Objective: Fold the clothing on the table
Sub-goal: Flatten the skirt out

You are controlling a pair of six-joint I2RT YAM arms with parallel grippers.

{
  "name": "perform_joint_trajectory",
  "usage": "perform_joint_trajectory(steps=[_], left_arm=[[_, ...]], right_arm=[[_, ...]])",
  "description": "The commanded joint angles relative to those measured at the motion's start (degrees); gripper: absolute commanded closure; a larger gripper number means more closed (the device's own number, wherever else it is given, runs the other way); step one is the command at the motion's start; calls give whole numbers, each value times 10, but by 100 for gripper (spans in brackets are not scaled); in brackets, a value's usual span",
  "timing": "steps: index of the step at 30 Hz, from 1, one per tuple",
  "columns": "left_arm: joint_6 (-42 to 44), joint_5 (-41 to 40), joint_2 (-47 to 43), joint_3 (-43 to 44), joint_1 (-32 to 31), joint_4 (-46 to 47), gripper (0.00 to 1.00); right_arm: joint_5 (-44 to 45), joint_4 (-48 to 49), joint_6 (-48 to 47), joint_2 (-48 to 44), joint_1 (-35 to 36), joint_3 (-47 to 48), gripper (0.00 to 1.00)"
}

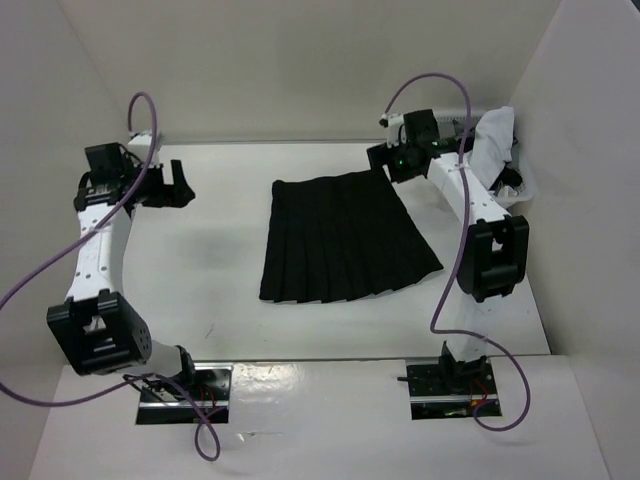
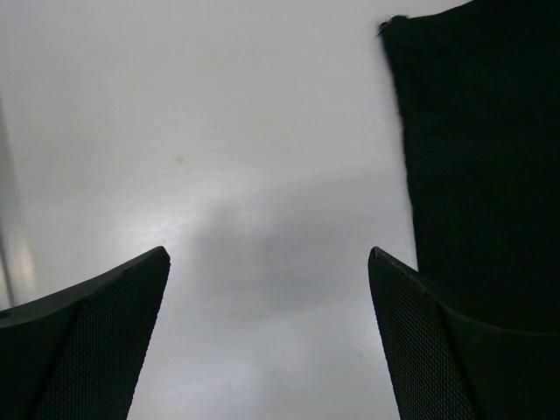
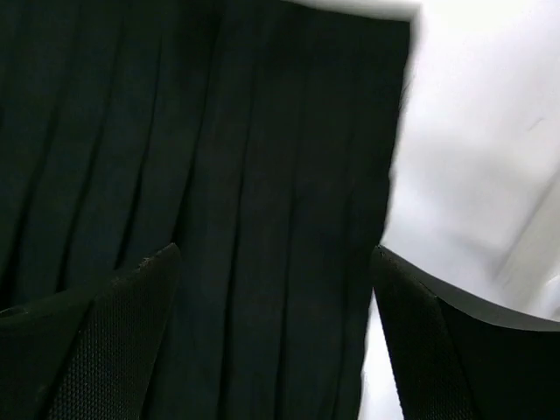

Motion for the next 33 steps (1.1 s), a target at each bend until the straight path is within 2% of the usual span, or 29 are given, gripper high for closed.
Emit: perform_joint_trajectory(steps=[1, 4, 7, 12, 17, 26, 30, 33], left_arm=[[-11, -22, -92, -32, 35, -71, 0], [-6, -27, -153, -86, 53, -89, 0], [0, -19, -198, -131, 65, -89, 0], [5, -14, -225, -174, 82, -78, 0], [10, -14, -246, -185, 94, -65, 0], [5, -37, -264, -190, 94, -59, 0], [5, -49, -269, -190, 94, -54, 0], [5, -49, -269, -190, 94, -54, 0]], right_arm=[[-5, -31, -59, -67, 26, -97, 7], [-33, -37, -90, -112, 41, -179, 3], [-34, -43, -111, -144, 68, -234, 3], [-19, -64, -116, -137, 113, -266, 1], [-20, -29, -64, -82, 125, -266, 1], [-21, 45, 1, 13, 131, -208, 1], [-34, 57, 35, 63, 131, -168, 1], [-13, 62, 50, 90, 136, -149, 1]])
